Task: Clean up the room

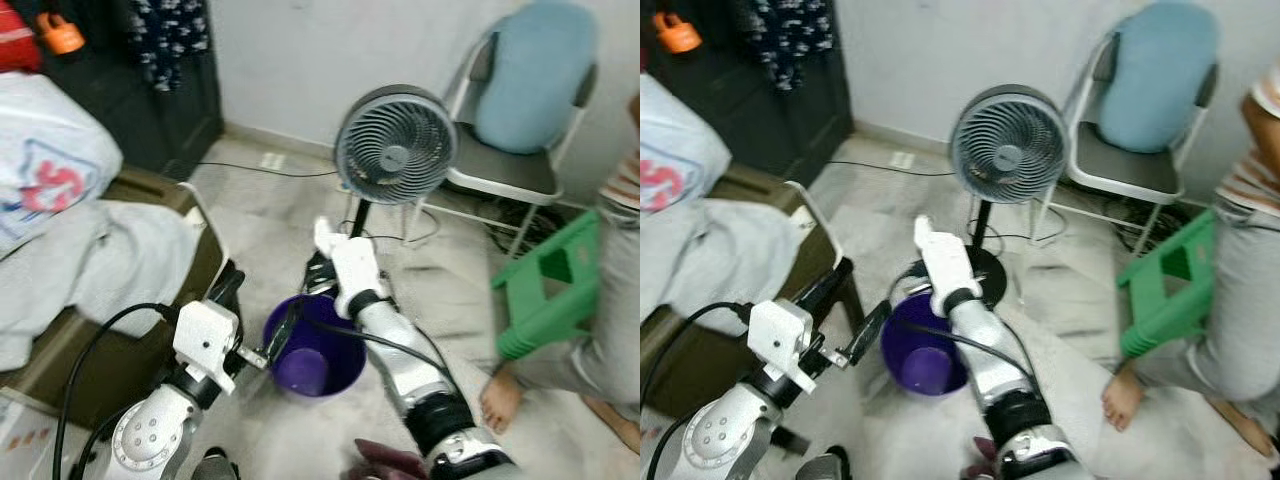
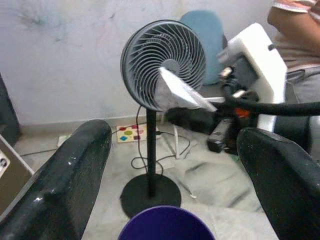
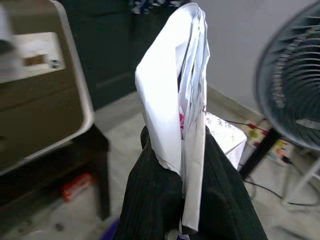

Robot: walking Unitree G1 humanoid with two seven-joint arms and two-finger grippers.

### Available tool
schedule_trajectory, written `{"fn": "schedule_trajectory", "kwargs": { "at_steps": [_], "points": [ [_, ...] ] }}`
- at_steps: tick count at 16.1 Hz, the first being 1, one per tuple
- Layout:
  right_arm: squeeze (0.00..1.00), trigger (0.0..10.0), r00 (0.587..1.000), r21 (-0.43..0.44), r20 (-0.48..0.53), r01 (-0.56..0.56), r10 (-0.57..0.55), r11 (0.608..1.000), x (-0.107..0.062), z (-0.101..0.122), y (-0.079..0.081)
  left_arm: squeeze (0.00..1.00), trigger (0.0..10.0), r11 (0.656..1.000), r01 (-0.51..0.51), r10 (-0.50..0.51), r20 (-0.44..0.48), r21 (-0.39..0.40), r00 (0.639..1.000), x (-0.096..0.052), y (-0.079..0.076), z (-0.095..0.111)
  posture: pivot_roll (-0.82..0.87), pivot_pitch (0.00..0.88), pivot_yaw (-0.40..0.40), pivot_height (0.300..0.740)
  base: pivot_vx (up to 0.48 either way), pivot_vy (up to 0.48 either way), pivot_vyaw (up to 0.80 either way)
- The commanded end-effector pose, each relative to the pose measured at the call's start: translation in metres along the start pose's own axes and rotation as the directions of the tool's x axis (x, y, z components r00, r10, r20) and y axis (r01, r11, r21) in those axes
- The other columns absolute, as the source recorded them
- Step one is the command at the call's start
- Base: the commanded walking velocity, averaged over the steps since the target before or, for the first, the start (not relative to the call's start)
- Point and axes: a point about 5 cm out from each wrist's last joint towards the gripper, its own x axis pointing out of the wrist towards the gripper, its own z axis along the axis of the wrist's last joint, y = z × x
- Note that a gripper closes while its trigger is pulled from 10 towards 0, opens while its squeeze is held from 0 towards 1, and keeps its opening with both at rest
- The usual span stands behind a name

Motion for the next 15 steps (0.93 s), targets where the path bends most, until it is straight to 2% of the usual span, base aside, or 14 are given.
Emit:
{"fn": "schedule_trajectory", "kwargs": {
  "at_steps": [1,15],
  "points": [
    [0.0,10.0,0.999,-0.001,-0.02,0.029,-0.029,1.0,0.0006,-0.0022,-0.0071,0.0,10.0,1.0,0.01,-0.01,0.032,0.004,0.999,0.0009,-0.0026,0.007,0.07,0.16,-0.094,0.74,0.0,0.0,0.0],
    [0.0,10.0,0.998,0.006,-0.023,0.053,-0.053,0.999,0.0025,-0.0028,-0.0087,0.0,10.0,1.0,0.023,-0.022,0.045,-0.009,0.999,0.0049,-0.0021,0.0095,0.06,0.168,-0.093,0.74,0.297,0.0,0.0]
  ]
}}
